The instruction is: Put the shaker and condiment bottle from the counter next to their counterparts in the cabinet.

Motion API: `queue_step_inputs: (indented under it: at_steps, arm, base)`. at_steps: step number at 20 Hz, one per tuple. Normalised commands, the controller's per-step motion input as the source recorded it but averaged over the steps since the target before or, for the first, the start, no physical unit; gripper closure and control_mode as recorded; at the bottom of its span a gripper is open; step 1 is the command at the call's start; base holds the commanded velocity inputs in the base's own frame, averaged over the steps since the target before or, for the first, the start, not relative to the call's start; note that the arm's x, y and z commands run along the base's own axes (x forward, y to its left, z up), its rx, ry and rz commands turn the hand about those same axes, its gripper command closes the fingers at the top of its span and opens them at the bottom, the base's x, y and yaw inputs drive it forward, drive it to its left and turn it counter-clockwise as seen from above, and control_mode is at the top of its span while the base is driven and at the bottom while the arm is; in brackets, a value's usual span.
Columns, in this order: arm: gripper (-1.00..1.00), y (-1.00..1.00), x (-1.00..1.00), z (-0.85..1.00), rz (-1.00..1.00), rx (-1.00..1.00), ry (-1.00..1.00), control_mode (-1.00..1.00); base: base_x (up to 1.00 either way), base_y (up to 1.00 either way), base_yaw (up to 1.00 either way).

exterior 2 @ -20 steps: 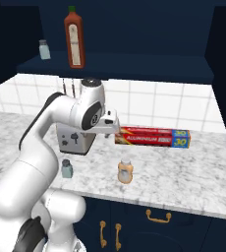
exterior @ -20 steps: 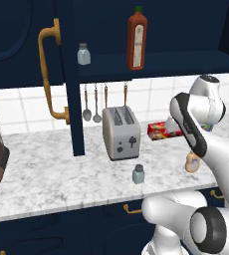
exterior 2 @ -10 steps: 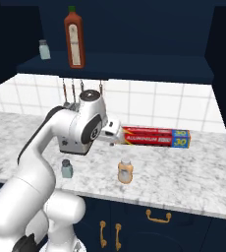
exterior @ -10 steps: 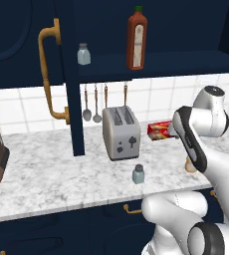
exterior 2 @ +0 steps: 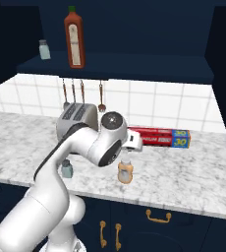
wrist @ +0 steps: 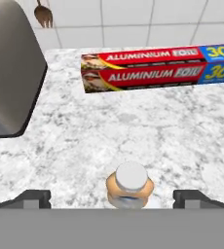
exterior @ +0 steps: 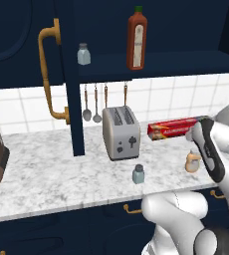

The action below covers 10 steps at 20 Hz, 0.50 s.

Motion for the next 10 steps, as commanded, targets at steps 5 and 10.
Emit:
queue_step_inputs:
  at_steps: [5,10]
  arm:
    - [-1.00,-0.51,0.01,0.00,0.29,0.00,-0.07,-1.00]
    - [-1.00,-0.21,0.08,0.00,0.28,0.00,0.00,-1.00]
  base:
    - [0.00,0.00,0.00]
    - [0.00,0.00,0.00]
